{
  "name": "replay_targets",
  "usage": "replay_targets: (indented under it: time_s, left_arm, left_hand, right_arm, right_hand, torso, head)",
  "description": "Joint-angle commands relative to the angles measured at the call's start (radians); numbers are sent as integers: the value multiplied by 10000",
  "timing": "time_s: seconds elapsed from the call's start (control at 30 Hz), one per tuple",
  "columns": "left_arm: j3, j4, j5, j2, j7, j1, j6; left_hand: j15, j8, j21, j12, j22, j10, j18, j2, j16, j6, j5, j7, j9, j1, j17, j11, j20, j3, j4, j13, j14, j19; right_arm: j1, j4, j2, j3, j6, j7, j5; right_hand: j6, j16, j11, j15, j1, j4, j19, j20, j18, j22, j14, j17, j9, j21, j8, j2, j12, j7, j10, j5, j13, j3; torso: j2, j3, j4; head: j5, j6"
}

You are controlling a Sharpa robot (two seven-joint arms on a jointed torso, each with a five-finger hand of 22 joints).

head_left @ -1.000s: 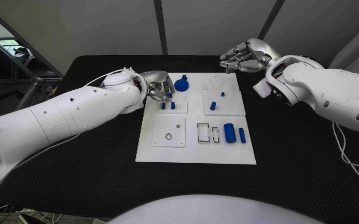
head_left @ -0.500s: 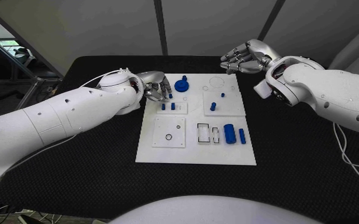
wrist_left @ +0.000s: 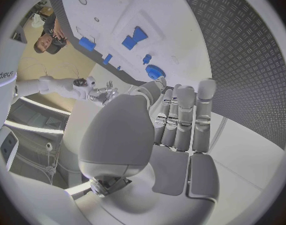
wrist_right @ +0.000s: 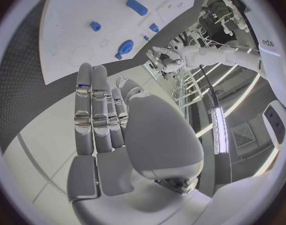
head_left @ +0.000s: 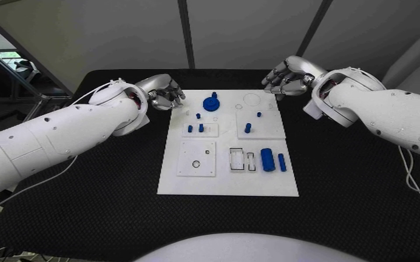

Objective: Assemble the parts on the task board

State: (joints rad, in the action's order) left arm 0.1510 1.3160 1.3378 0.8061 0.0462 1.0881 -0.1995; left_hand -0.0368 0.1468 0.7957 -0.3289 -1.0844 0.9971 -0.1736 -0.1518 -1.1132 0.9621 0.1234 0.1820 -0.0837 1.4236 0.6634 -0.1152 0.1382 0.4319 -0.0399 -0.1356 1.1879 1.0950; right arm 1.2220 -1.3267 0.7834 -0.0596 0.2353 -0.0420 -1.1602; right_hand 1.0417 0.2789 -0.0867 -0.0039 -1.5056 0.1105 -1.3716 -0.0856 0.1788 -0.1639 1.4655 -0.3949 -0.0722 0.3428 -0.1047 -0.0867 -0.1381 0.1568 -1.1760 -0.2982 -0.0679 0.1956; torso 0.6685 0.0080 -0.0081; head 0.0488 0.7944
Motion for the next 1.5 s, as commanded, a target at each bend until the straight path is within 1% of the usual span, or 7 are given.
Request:
replay_targets:
  time_s: [0.03,0.13,0.17,0.27,0.47,0.8,1.5]
  left_arm:
    - [23,130,-3160,231,-1204,17,-1321]
    - [28,284,-5305,483,-1816,18,-1492]
    - [28,346,-6081,563,-2025,18,-1482]
    - [27,578,-8357,790,-2662,17,-1312]
    - [23,1077,-10573,1088,-3529,-20,-839]
    - [20,1450,-11301,1200,-3962,-99,-483]
    - [19,1501,-11363,1198,-3969,-117,-347]
  left_hand:
    - [11,106,-688,-24,411,91,-94,74,634,148,-5,-19,12,-103,-873,-11,4,49,-13,-13,-433,-396]
    - [38,160,-951,-196,563,247,-106,141,981,222,4,-42,27,-132,-1152,39,-15,42,-25,-71,-597,-516]
    - [52,200,-1021,-268,608,297,-107,162,1065,281,15,-63,19,-145,-1208,62,-25,26,-26,-99,-614,-528]
    - [79,262,-1148,-401,693,339,-107,230,1201,352,42,-82,7,-140,-1307,99,-50,1,-4,-151,-612,-523]
    - [68,293,-1399,-580,850,297,-99,286,1455,324,52,-79,18,-186,-1468,104,-57,-107,14,-223,-733,-582]
    - [59,307,-1531,-675,935,247,-96,298,1549,292,51,-79,26,-241,-1534,101,-55,-210,10,-261,-775,-592]
    - [49,311,-1644,-738,1009,180,-94,316,1630,251,54,-61,36,-252,-1589,88,-49,-283,24,-284,-811,-597]
  right_arm:
    - [-65,-150,32,-4,-243,662,-2579]
    - [-196,-306,46,-2,-241,972,-3676]
    - [-254,-357,45,-1,-245,1075,-4001]
    - [-458,-515,52,1,-300,1358,-4815]
    - [-700,-691,28,3,-284,1616,-5575]
    - [-791,-836,-108,17,-368,1710,-5839]
    - [-919,-462,-523,94,-965,1803,-5908]
  right_hand:
    - [170,1004,65,-148,65,-7,-323,131,-22,-371,416,-647,7,601,-33,-64,93,-91,-215,170,9,281]
    - [250,2778,130,-168,172,-1,-503,217,-50,-823,461,-1822,10,1281,41,-163,244,-142,-336,192,4,653]
    - [255,4131,140,-198,258,-36,-386,239,-94,-1217,152,-2845,15,1813,133,-404,364,-139,-430,231,-17,949]
    - [276,5590,95,-121,476,28,-302,225,-249,-2622,256,-4030,8,3165,215,-519,579,-127,-299,315,-3,1279]
    - [221,7044,30,-41,690,10,-235,153,-443,-4564,324,-5204,0,5007,337,-684,691,-95,-99,373,-17,1667]
    - [35,8082,-43,23,862,-75,-139,28,-539,-5882,383,-6048,10,6260,378,-873,693,16,99,413,-23,1862]
    - [86,8935,-34,25,880,-280,-23,-92,-570,-7004,401,-6736,-21,7314,335,-812,640,26,55,378,-47,2158]
  torso:
    - [-4,-4,-4]
    - [5,-9,0]
    - [9,-4,-10]
    - [7,7,-8]
    - [17,9,-10]
    - [21,10,-4]
    - [16,7,-7]
  head:
    - [-193,-75]
    - [-400,-150]
    - [-442,-174]
    - [-538,-222]
    - [-591,-258]
    - [-544,-237]
    - [-476,-133]
